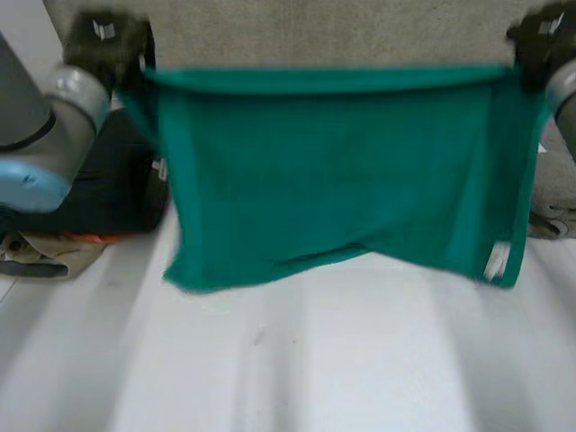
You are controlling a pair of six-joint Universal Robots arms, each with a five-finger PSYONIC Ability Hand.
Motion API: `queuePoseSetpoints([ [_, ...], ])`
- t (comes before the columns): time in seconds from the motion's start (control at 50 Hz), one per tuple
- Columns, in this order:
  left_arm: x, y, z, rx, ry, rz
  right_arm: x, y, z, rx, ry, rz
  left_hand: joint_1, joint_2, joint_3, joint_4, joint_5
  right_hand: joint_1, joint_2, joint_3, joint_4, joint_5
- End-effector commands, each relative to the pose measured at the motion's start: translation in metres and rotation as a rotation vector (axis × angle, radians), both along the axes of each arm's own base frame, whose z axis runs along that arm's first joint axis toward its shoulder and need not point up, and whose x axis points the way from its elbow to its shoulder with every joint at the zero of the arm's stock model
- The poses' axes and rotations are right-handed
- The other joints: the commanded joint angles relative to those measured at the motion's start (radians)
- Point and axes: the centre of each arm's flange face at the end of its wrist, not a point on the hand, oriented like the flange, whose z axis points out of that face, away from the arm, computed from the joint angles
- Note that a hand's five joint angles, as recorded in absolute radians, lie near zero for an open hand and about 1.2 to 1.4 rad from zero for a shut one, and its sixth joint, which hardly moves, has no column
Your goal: Fold the laundry.
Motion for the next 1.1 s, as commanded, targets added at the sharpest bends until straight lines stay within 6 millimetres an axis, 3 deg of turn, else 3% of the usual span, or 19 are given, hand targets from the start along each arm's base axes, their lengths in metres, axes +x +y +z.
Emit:
queuePoseSetpoints([
  [0.02,0.008,-0.030,0.075,-0.390,0.178,0.079,0.010,-0.003,0.076,-0.513,-0.181,0.066,0.241,0.196,0.202,0.194,0.226,0.265,0.217,0.206,0.199,0.211],
  [0.1,0.015,-0.029,0.086,-0.418,0.257,0.059,0.011,0.001,0.082,-0.561,-0.189,0.099,0.241,0.196,0.202,0.194,0.226,0.265,0.217,0.206,0.199,0.211],
  [0.18,0.018,-0.022,0.072,-0.322,0.277,0.038,0.012,0.001,0.064,-0.469,-0.178,0.106,0.241,0.196,0.202,0.194,0.226,0.265,0.217,0.206,0.199,0.211],
  [0.34,0.015,0.003,-0.008,-0.036,0.185,-0.026,0.014,0.002,-0.013,-0.126,-0.123,0.130,0.241,0.196,0.202,0.194,0.226,0.265,0.217,0.206,0.199,0.211],
  [0.36,0.015,0.009,-0.030,0.030,0.162,-0.031,0.014,0.005,-0.034,-0.043,-0.110,0.136,0.241,0.196,0.202,0.194,0.226,0.265,0.217,0.206,0.199,0.211],
  [0.42,0.017,0.019,-0.063,0.123,0.121,-0.023,0.016,0.012,-0.063,0.070,-0.088,0.153,0.241,0.196,0.202,0.194,0.226,0.265,0.217,0.206,0.199,0.211],
  [0.44,0.019,0.025,-0.083,0.180,0.092,-0.019,0.016,0.018,-0.082,0.134,-0.070,0.165,0.241,0.196,0.202,0.194,0.226,0.265,0.217,0.206,0.199,0.211],
  [0.52,0.026,0.045,-0.125,0.294,-0.008,0.000,0.015,0.029,-0.120,0.261,0.008,0.176,0.241,0.196,0.202,0.194,0.226,0.265,0.217,0.206,0.199,0.211],
  [0.6,0.034,0.068,-0.153,0.389,-0.114,0.010,0.003,0.038,-0.142,0.372,0.088,0.140,0.241,0.196,0.202,0.194,0.226,0.265,0.217,0.206,0.199,0.211],
  [0.72,0.050,0.117,-0.157,0.547,-0.262,0.015,-0.017,0.073,-0.141,0.593,0.191,0.102,0.241,0.196,0.202,0.194,0.226,0.265,0.217,0.206,0.199,0.211],
  [0.74,0.056,0.136,-0.151,0.596,-0.312,0.011,-0.027,0.089,-0.136,0.675,0.225,0.089,0.241,0.196,0.202,0.194,0.226,0.265,0.217,0.206,0.199,0.211],
  [0.8,0.065,0.169,-0.144,0.703,-0.398,-0.003,-0.041,0.118,-0.132,0.816,0.285,0.090,0.241,0.196,0.202,0.194,0.226,0.265,0.217,0.206,0.199,0.211],
  [0.82,0.072,0.194,-0.141,0.796,-0.463,-0.022,-0.051,0.138,-0.128,0.897,0.346,0.100,0.241,0.196,0.202,0.194,0.226,0.265,0.217,0.206,0.199,0.211],
  [0.9,0.085,0.234,-0.134,0.975,-0.572,-0.082,-0.066,0.173,-0.125,0.972,0.528,0.173,0.241,0.196,0.202,0.194,0.226,0.265,0.217,0.206,0.199,0.211],
  [0.96,0.083,0.234,-0.131,0.961,-0.588,-0.128,-0.062,0.177,-0.130,0.926,0.590,0.225,0.241,0.196,0.202,0.194,0.226,0.265,0.217,0.206,0.199,0.211],
  [1.0,0.080,0.222,-0.128,0.893,-0.579,-0.143,-0.056,0.171,-0.135,0.891,0.565,0.222,0.241,0.196,0.202,0.194,0.226,0.265,0.217,0.206,0.199,0.211],
  [1.1,0.072,0.181,-0.127,0.765,-0.512,-0.081,-0.045,0.135,-0.148,0.803,0.461,0.159,0.241,0.196,0.202,0.194,0.226,0.265,0.217,0.206,0.199,0.211],
])
